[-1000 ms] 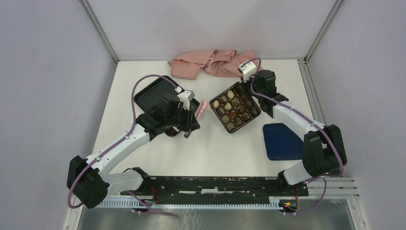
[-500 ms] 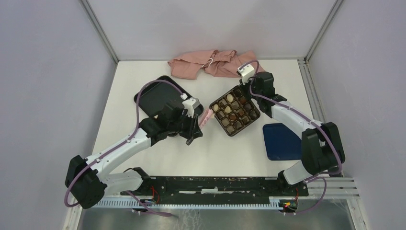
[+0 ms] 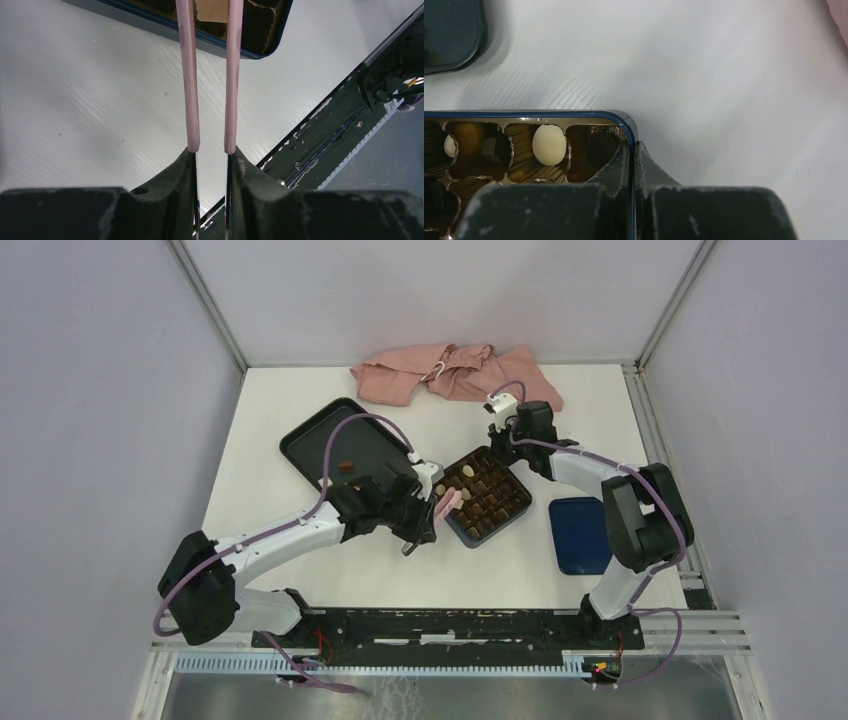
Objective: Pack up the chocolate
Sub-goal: Adjust the packing box at the center of the board.
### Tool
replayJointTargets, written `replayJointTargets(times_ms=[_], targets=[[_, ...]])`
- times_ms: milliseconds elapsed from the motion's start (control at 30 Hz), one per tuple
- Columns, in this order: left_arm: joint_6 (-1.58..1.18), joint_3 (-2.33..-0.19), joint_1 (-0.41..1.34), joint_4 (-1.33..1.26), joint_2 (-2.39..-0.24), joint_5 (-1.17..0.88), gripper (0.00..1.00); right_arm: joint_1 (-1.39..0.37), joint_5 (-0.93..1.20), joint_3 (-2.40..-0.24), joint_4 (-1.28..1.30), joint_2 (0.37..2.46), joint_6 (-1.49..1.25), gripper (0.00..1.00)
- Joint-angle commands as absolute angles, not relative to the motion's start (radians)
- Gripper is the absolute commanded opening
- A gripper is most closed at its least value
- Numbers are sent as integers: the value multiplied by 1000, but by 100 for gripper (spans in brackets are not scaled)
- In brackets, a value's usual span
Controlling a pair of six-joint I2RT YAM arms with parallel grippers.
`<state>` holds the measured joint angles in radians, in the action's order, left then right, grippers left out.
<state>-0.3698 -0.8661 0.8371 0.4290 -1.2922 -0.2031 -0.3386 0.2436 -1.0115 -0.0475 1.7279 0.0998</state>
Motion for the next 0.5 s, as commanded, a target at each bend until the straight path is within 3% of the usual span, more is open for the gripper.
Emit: replayJointTargets(times_ms=[0, 467], targets=[[-332, -938, 870, 437, -1339, -175, 2, -342, 276, -1075, -103, 1743, 64, 0], [-313, -1014, 887, 484, -1473, -156, 6, -337, 292, -1092, -80, 1791, 78, 9]])
